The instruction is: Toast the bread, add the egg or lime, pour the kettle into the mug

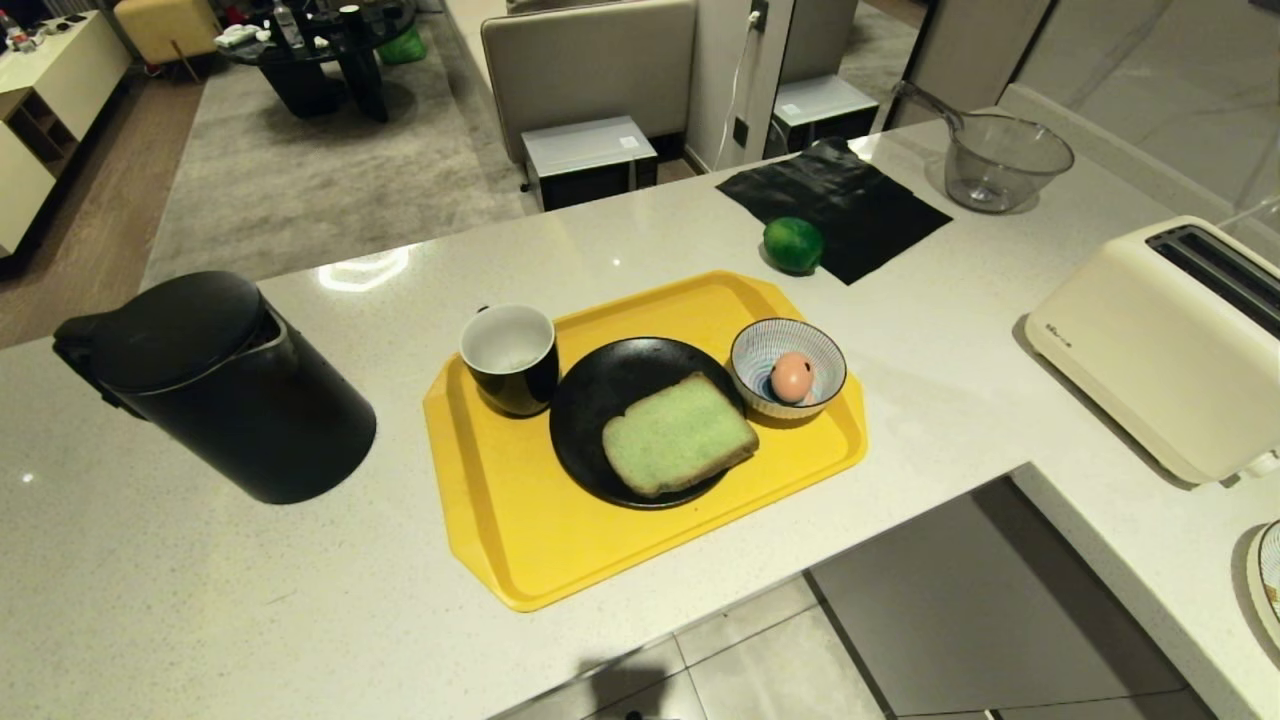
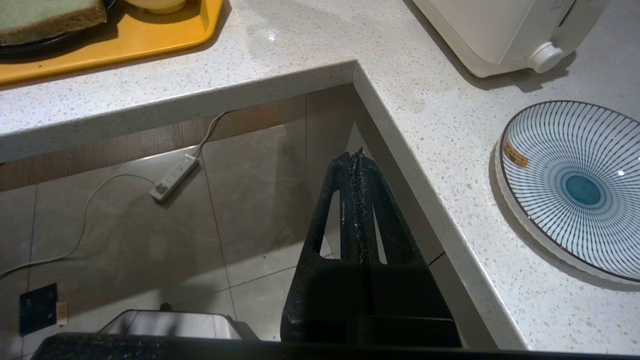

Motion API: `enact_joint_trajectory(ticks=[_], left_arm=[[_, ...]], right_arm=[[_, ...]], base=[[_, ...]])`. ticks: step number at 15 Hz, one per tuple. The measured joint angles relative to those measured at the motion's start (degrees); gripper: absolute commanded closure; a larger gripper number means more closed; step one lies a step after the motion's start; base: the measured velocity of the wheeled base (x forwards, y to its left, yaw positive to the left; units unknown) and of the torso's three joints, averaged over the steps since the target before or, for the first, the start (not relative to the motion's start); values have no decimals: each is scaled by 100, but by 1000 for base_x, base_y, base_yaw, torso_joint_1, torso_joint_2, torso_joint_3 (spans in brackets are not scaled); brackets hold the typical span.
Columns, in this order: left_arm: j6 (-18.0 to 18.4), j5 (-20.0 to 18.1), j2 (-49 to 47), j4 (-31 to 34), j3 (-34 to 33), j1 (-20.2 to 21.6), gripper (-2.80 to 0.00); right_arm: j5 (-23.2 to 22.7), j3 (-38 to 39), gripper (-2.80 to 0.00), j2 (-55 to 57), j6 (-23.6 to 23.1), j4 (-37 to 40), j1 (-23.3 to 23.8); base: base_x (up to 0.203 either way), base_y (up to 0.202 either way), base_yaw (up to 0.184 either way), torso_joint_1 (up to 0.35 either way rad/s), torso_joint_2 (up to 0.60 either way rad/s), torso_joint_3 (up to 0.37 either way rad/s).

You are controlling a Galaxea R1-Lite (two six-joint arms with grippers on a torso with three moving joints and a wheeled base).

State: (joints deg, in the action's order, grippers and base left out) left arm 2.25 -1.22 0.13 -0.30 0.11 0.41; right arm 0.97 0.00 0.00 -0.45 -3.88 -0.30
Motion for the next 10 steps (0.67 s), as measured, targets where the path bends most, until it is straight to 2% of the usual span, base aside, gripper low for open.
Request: enact_joint_trajectory(ticks=[10], left_arm=[[-1,-1,-2,-18,-1,0,0]], right_arm=[[-3,0,0,0,-2,2,-2]], base=[[0,0,0,0,0,0]])
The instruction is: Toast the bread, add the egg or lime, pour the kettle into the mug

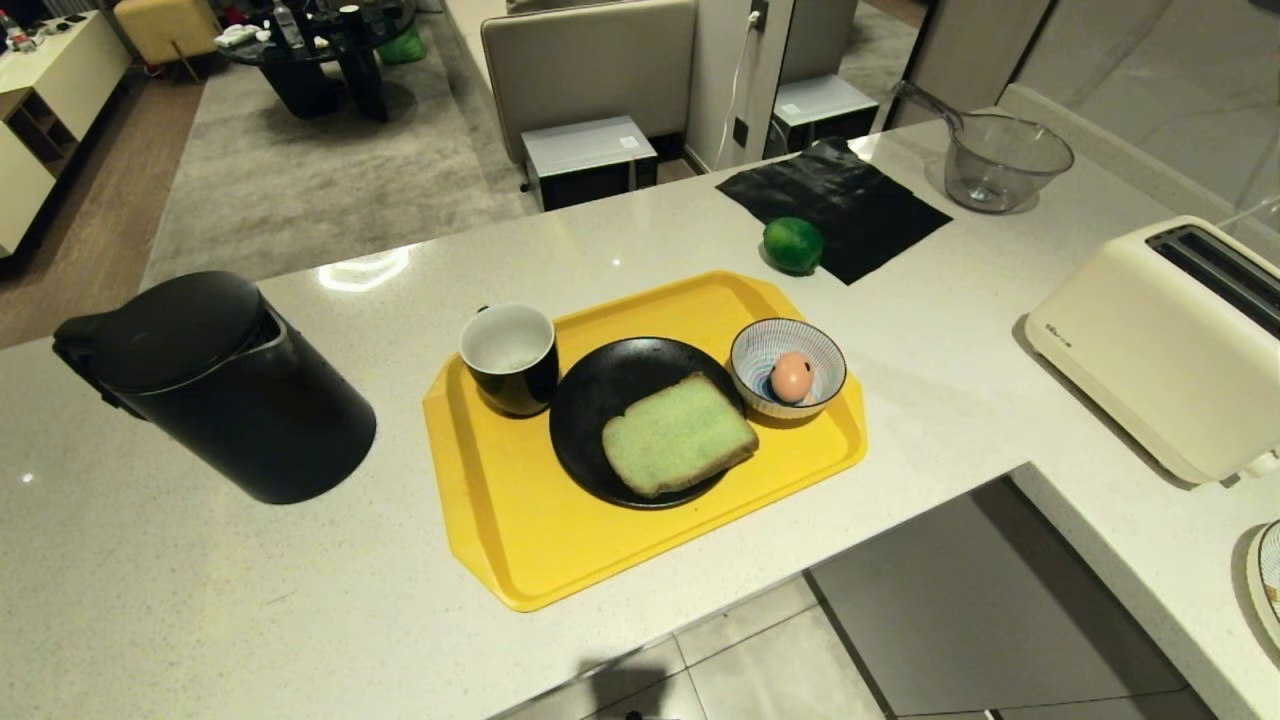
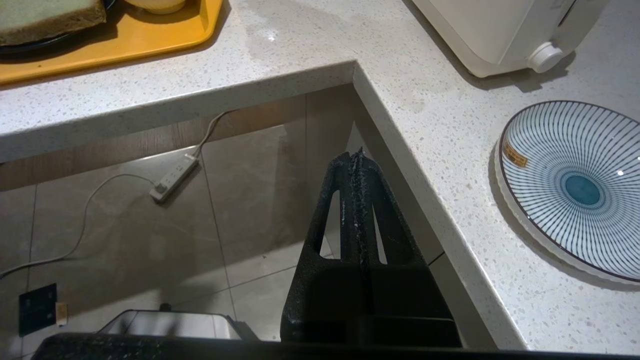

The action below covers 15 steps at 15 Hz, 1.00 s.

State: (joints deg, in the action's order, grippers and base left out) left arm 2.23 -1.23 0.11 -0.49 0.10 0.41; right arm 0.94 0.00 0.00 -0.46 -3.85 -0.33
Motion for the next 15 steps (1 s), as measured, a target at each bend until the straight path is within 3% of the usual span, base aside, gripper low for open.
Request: enact_joint_trajectory(ticks=[15], left_arm=[[2,5,-1,-2,0,-1,0]], right_arm=[[2,0,0,0,3,2,0]], base=[[0,0,0,0,0,0]])
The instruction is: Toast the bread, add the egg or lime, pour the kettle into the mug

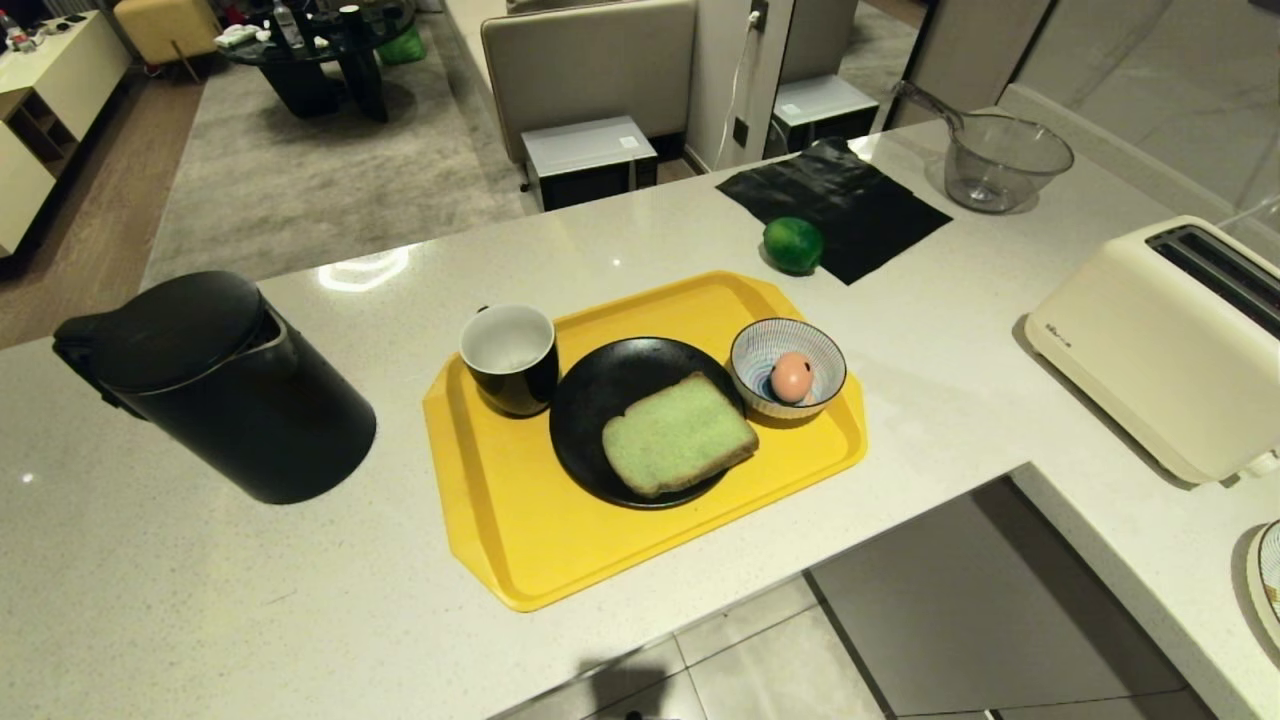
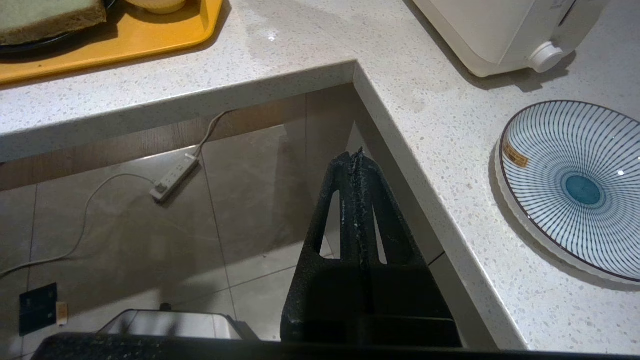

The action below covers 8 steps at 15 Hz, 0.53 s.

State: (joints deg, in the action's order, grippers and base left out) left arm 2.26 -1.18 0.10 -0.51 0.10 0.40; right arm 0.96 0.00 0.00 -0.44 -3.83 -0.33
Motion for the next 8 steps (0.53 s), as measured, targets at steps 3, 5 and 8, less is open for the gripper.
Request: enact_joint_trajectory(ticks=[3,5,8], left_arm=[[0,-2,-2,0,0,1,0],[2,-5,-2,0,0,1,0],[0,-5,-2,0,0,1,0]], right_arm=[[-2,0,0,0,-1,0,1],[-2,0,0,0,1,0,0],[-3,0,0,0,-1,-2,0]], base=[[0,0,0,0,0,0],[0,0,0,0,0,0],[0,0,0,0,0,0]])
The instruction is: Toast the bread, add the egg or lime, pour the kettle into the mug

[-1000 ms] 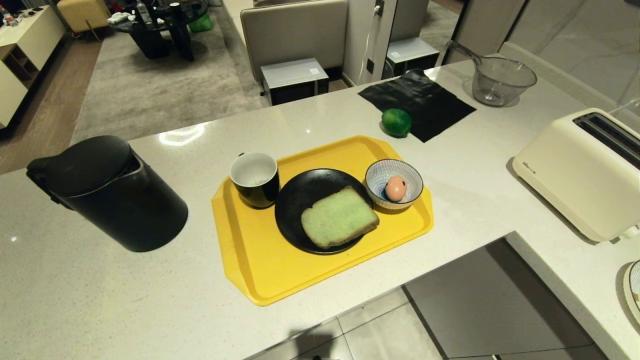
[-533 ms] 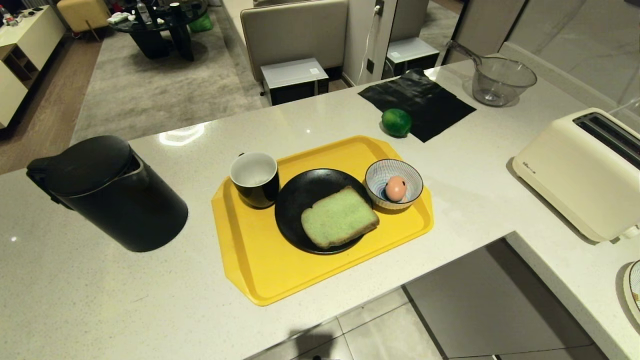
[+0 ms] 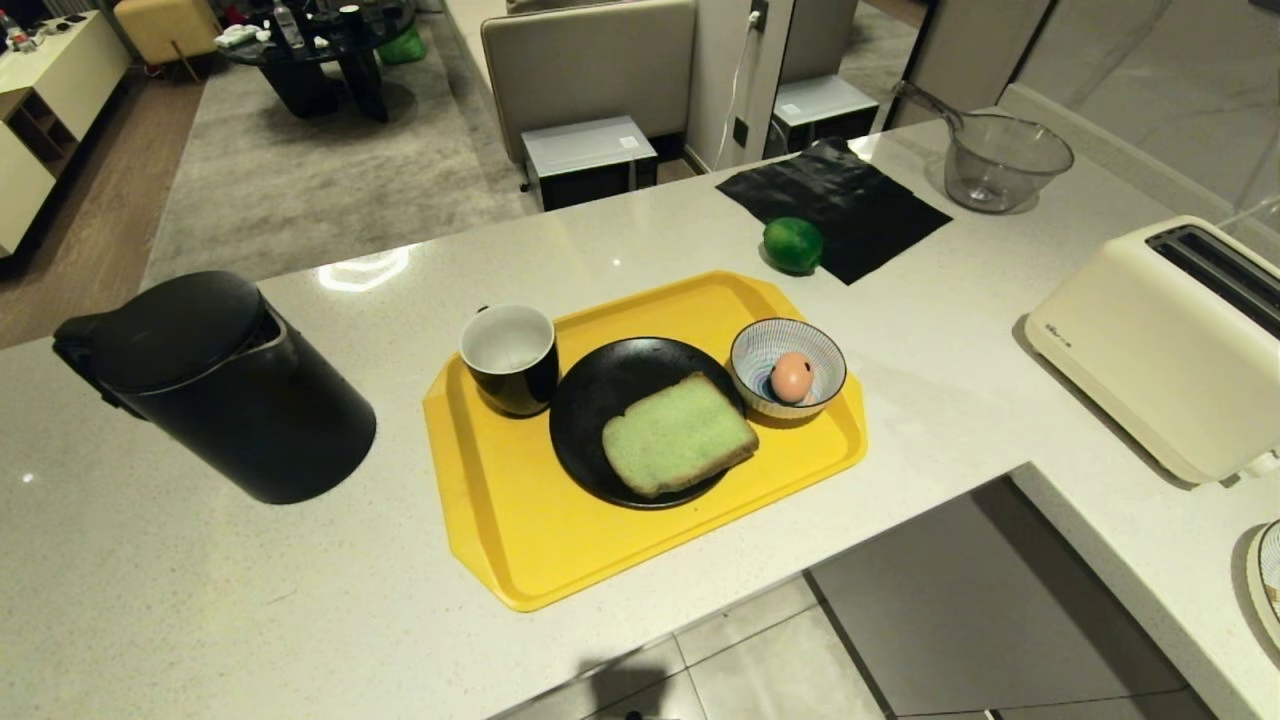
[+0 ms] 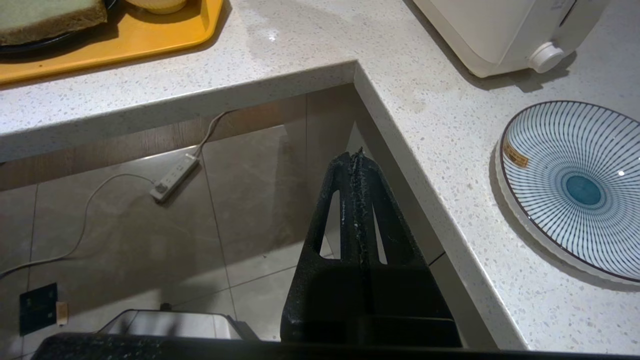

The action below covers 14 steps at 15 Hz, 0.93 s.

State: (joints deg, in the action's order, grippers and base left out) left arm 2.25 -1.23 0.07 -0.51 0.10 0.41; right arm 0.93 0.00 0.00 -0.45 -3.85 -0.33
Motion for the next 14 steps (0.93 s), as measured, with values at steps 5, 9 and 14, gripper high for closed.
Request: enact_joint_trajectory(ticks=[5,9,14], left_arm=[[3,1,0,-1,0,-1,0],[3,0,0,0,0,-1,0],[1,2,0,0,0,-1,0]], right_arm=[[3,0,0,0,-2,2,0],[3,0,0,0,-5,2,0],[6,0,0,0,-15,2,2]], base=[[0,0,0,0,0,0],[0,0,0,0,0,0],[0,0,0,0,0,0]])
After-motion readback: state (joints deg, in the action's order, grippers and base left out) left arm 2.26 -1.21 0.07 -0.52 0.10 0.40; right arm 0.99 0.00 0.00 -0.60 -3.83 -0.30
